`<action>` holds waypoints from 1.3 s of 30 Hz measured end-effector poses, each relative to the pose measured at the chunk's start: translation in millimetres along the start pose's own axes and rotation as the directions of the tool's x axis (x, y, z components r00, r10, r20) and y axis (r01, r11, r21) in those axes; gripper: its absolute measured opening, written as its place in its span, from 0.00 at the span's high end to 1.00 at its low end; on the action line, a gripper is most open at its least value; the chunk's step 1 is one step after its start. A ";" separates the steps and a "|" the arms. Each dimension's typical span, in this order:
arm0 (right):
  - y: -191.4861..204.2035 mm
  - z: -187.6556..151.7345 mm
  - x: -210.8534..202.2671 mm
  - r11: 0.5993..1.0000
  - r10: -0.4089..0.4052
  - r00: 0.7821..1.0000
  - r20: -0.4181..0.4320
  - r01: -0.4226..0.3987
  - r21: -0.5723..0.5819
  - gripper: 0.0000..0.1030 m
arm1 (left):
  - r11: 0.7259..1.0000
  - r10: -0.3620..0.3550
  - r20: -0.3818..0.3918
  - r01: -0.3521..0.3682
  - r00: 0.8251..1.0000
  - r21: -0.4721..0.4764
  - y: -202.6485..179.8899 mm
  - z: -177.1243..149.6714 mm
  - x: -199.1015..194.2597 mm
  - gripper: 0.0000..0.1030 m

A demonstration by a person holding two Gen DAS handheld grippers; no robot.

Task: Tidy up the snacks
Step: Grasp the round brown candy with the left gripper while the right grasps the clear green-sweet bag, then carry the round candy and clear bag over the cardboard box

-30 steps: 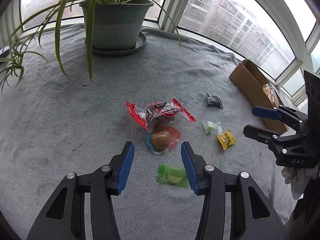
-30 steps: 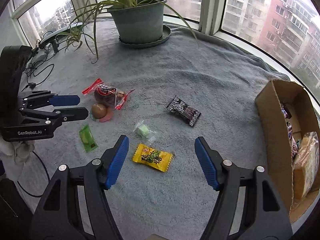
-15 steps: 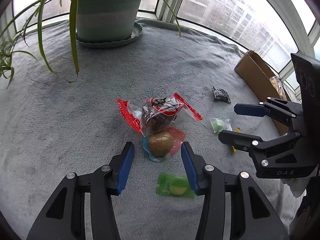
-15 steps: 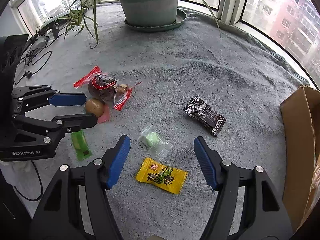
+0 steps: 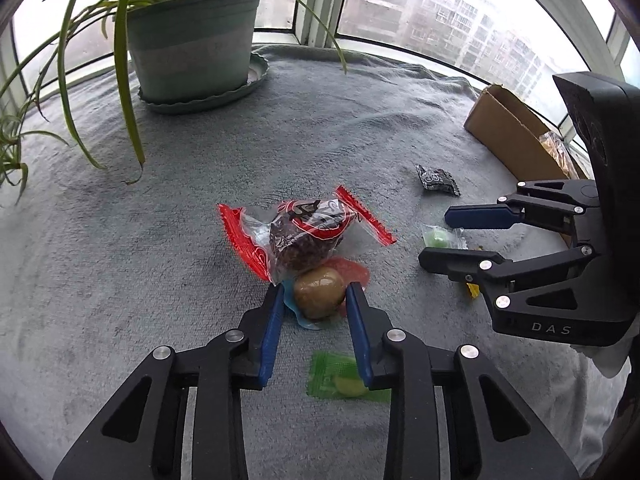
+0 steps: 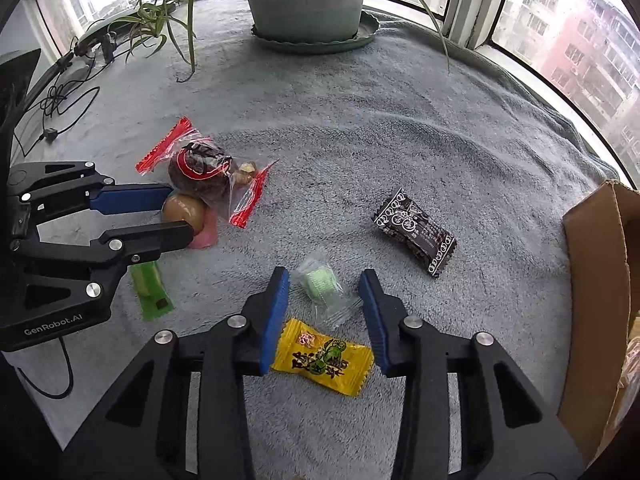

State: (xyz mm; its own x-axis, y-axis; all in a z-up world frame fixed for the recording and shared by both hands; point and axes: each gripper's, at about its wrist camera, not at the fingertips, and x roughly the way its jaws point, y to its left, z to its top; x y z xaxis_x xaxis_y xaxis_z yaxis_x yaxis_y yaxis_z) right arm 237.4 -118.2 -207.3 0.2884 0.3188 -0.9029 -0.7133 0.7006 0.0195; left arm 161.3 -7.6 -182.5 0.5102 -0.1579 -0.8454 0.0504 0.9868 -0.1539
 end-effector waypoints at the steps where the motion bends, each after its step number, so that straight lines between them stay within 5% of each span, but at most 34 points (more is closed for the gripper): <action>1: 0.0 -0.4 -0.4 1.000 0.002 1.000 0.000 -0.002 0.001 0.66 | 1.000 0.004 0.004 -0.004 1.000 0.006 -1.2 -0.1 0.0 0.72; 24: -15.1 -14.3 -51.3 0.994 0.014 0.992 0.124 -0.027 0.104 0.71 | 0.998 -0.056 0.064 0.058 0.996 -0.028 -6.6 -3.5 -36.7 0.75; 39: -77.8 -52.7 -145.4 0.956 -0.127 0.951 0.283 0.042 0.290 0.71 | 0.990 -0.137 0.128 0.131 0.982 0.057 -45.6 37.0 -56.2 0.75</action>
State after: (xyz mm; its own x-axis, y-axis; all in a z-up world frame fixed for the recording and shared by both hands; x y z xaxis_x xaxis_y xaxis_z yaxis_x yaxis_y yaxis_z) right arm 217.2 -252.6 -100.2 0.5454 0.3944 -0.7396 -0.4844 0.8684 0.1058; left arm 162.0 -42.3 -109.0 0.6040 -0.2857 -0.7440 0.1658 0.9582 -0.2333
